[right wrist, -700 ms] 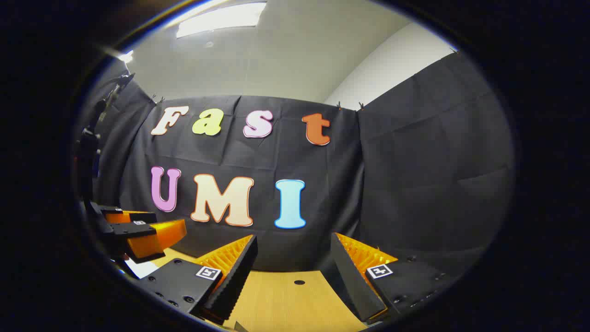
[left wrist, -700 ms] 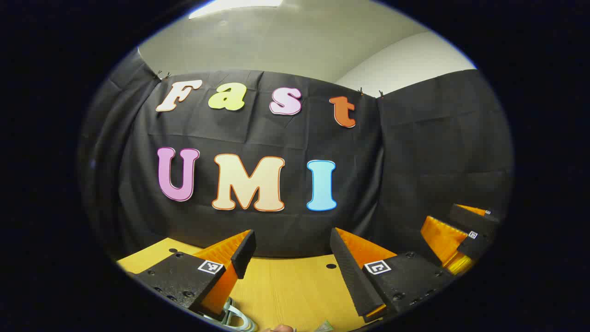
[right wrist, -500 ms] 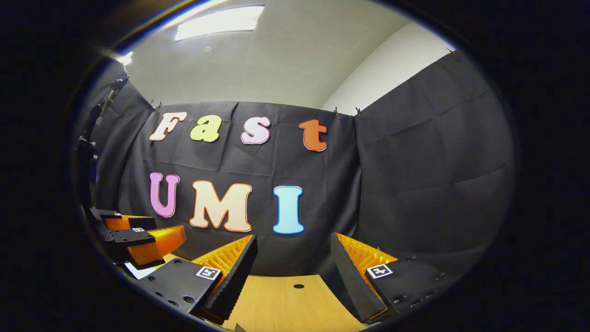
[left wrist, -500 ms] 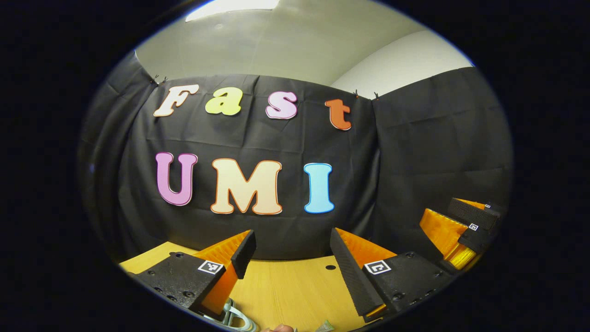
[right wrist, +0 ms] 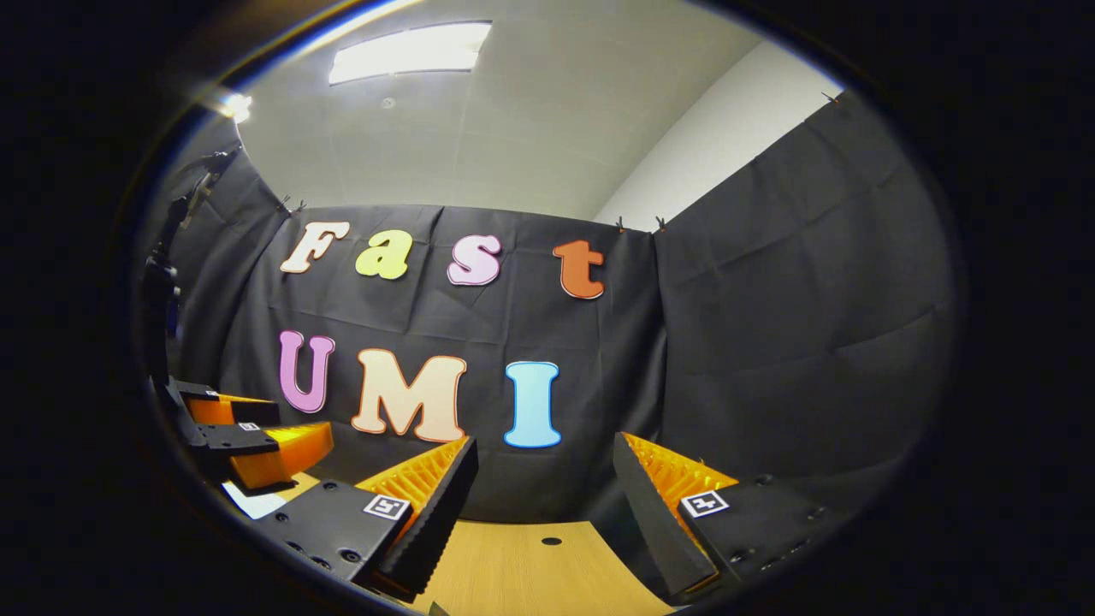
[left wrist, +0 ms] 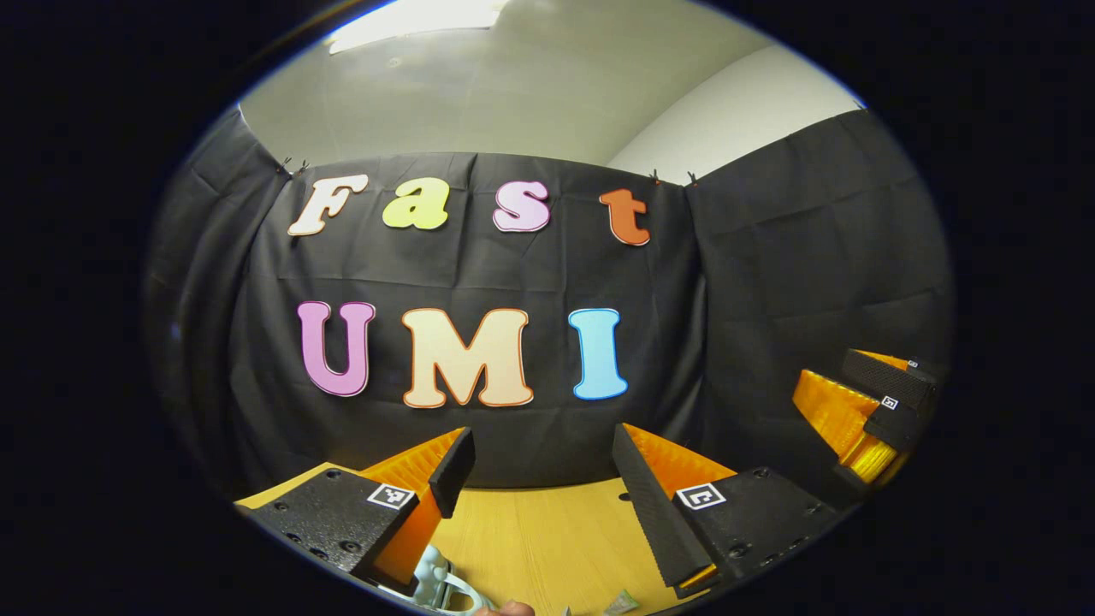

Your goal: First open the suitcase, pack the skin care products into it, and then close the suitcase.

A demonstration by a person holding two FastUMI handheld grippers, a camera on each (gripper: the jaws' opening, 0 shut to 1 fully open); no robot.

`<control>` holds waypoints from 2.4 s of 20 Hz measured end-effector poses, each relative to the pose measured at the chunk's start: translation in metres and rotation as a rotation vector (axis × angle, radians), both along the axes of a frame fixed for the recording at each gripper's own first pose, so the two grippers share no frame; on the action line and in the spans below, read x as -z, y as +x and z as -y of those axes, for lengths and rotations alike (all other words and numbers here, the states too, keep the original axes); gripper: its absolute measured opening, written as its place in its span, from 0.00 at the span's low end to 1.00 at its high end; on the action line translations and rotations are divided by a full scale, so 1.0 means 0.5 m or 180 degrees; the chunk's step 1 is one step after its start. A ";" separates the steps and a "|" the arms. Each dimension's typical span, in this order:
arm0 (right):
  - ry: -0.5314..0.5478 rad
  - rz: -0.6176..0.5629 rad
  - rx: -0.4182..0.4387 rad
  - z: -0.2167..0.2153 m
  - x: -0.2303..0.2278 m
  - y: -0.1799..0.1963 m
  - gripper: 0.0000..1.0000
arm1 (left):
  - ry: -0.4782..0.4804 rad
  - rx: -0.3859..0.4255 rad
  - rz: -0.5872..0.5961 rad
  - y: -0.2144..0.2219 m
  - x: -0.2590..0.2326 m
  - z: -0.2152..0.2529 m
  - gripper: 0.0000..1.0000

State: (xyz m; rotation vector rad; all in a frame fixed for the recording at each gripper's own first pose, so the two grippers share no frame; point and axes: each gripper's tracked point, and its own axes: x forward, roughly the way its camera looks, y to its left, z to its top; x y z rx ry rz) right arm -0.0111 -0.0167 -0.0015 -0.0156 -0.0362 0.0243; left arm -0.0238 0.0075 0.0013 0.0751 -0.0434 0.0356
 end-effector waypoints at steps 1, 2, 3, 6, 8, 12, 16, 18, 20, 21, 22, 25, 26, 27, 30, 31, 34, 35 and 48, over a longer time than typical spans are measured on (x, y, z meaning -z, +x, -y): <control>0.0021 -0.0046 -0.0032 0.005 0.016 -0.002 0.98 | 0.0004 -0.0053 0.0005 -0.005 0.002 -0.006 0.95; 0.0047 -0.0093 -0.0057 0.010 0.031 -0.001 0.98 | 0.0009 -0.0102 0.0003 -0.009 0.008 -0.008 0.93; 0.0073 -0.0147 -0.0077 0.017 0.048 0.006 0.98 | -0.0011 -0.0147 0.0001 -0.013 0.016 -0.015 0.94; 0.0185 -0.0241 -0.0208 0.019 0.091 0.011 0.98 | 0.0048 -0.0509 -0.0201 -0.031 0.071 -0.080 0.95; 0.0229 -0.0371 -0.0299 0.013 0.129 0.019 0.98 | 0.0144 -0.0706 -0.0441 -0.047 0.124 -0.122 0.95; 0.0183 -0.0511 -0.0382 -0.011 0.155 0.039 0.99 | 0.0163 -0.0822 -0.1081 -0.076 0.269 -0.187 0.96; 0.0094 -0.0596 -0.0298 -0.031 0.184 0.038 0.99 | 0.0056 -0.0696 -0.1857 -0.107 0.444 -0.208 0.96; 0.0026 -0.0676 -0.0267 -0.042 0.202 0.036 0.99 | 0.0057 -0.0611 -0.2174 -0.120 0.505 -0.213 0.96; -0.0034 -0.0766 -0.0250 -0.049 0.217 0.025 0.99 | 0.0100 -0.0545 -0.2429 -0.125 0.558 -0.212 0.95; -0.0090 -0.0807 -0.0224 -0.047 0.227 0.019 0.99 | 0.0114 -0.0522 -0.2539 -0.124 0.581 -0.214 0.95; -0.0157 -0.0842 -0.0182 -0.040 0.234 0.013 0.99 | 0.0110 -0.0493 -0.2661 -0.124 0.605 -0.212 0.97; -0.0280 -0.1008 -0.0119 -0.026 0.260 -0.006 0.99 | -0.0053 -0.0463 -0.2921 -0.127 0.663 -0.204 0.98; -0.0308 -0.1068 -0.0115 -0.023 0.265 -0.013 0.99 | -0.0141 -0.0479 -0.3020 -0.126 0.683 -0.202 0.98; -0.0346 -0.1114 -0.0114 -0.021 0.272 -0.019 0.99 | -0.0206 -0.0507 -0.3115 -0.125 0.701 -0.204 0.97; -0.0475 -0.1173 -0.0090 -0.017 0.280 -0.027 0.99 | -0.0238 -0.0415 -0.3237 -0.109 0.732 -0.192 0.91; -0.0484 -0.1181 -0.0098 -0.022 0.282 -0.032 0.99 | -0.0238 -0.0406 -0.3292 -0.109 0.740 -0.197 0.92; -0.0495 -0.1167 -0.0168 -0.042 0.277 -0.036 1.00 | -0.0309 -0.0437 -0.3458 -0.111 0.761 -0.208 0.80; -0.0533 -0.1146 -0.0192 -0.047 0.279 -0.037 0.99 | -0.0283 -0.0446 -0.3495 -0.114 0.764 -0.217 0.72; -0.0338 -0.1017 -0.0711 -0.161 0.288 -0.017 0.99 | -0.0154 -0.0365 -0.3583 -0.094 0.703 -0.202 0.00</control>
